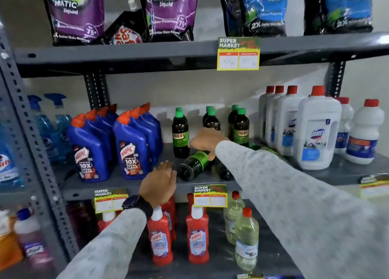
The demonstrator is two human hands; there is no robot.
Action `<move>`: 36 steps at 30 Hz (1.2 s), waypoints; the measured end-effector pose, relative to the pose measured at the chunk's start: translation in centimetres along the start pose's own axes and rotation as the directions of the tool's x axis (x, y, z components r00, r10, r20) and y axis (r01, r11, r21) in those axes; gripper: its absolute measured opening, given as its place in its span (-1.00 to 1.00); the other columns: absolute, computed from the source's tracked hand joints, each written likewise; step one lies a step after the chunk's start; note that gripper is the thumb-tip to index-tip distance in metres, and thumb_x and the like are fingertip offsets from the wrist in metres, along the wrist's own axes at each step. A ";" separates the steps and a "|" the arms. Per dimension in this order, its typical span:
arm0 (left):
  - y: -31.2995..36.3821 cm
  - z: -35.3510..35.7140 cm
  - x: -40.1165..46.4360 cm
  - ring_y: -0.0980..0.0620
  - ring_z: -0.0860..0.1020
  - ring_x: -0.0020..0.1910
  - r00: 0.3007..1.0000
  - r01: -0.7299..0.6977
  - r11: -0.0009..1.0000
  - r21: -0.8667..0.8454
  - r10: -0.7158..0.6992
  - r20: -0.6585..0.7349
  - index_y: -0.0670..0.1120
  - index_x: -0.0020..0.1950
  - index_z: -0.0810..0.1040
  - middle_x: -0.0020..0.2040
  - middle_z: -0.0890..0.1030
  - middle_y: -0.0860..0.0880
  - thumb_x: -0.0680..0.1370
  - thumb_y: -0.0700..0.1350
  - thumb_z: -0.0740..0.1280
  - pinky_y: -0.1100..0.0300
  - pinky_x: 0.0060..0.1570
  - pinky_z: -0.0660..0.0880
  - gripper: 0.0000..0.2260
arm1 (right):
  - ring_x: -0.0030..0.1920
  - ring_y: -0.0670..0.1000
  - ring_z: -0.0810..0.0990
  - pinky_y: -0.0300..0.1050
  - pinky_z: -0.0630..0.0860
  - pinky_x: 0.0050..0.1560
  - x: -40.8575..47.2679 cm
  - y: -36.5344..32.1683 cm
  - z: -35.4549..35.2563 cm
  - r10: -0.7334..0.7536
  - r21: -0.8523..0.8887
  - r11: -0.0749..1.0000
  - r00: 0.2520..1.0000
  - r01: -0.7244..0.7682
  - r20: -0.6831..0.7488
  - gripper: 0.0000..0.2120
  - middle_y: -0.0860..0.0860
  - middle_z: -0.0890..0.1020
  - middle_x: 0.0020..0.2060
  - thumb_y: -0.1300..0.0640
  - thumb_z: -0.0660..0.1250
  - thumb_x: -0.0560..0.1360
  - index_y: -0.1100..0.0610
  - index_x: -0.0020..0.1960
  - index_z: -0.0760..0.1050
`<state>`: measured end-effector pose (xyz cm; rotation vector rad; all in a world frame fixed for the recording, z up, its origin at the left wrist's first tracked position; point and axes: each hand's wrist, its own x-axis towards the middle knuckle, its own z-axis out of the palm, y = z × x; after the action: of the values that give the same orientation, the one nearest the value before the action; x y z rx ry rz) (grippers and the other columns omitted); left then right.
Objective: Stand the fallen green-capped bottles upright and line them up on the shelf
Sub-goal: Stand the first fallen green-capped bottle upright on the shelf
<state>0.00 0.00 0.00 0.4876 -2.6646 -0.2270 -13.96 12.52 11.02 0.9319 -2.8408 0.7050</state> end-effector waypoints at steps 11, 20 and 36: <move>-2.1 2.4 0.3 -0.11 0.53 0.45 0.989 -0.121 0.972 0.202 0.136 -0.062 -0.21 0.41 0.55 0.43 0.57 -0.19 0.66 0.00 0.01 -0.01 0.47 0.40 -0.50 | -0.26 0.33 0.64 0.21 0.73 -0.20 3.6 0.6 3.0 0.301 0.186 0.913 0.907 -0.363 0.293 -0.61 0.20 0.46 -0.09 0.01 0.54 0.46 0.19 -0.13 0.36; -2.1 2.4 0.1 -0.10 0.41 0.54 0.984 -0.157 0.964 0.213 0.170 -0.043 -0.23 0.50 0.44 0.52 0.46 -0.20 0.66 0.00 -0.17 0.00 0.56 0.30 -0.39 | -0.07 0.26 0.68 0.14 0.72 -0.31 1.9 -0.1 -1.7 0.166 0.494 0.846 0.979 -0.203 0.118 -0.54 0.17 0.59 0.04 0.02 0.58 0.44 0.22 0.19 0.49; -2.0 2.4 0.1 -0.03 0.42 0.53 0.993 -0.087 0.982 0.167 0.098 -0.059 -0.14 0.52 0.45 0.54 0.46 -0.11 0.70 0.04 -0.01 0.10 0.54 0.28 -0.50 | 0.02 0.18 0.64 -0.04 0.42 -0.15 -1.9 1.5 4.6 -0.176 0.112 0.956 0.838 0.270 -0.516 -0.35 0.10 0.61 0.08 -0.18 0.50 0.43 0.10 0.35 0.32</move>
<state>-0.49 -1.67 -2.58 0.4129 -2.6445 0.0360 -12.89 12.57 5.92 0.9180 -2.1985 1.0146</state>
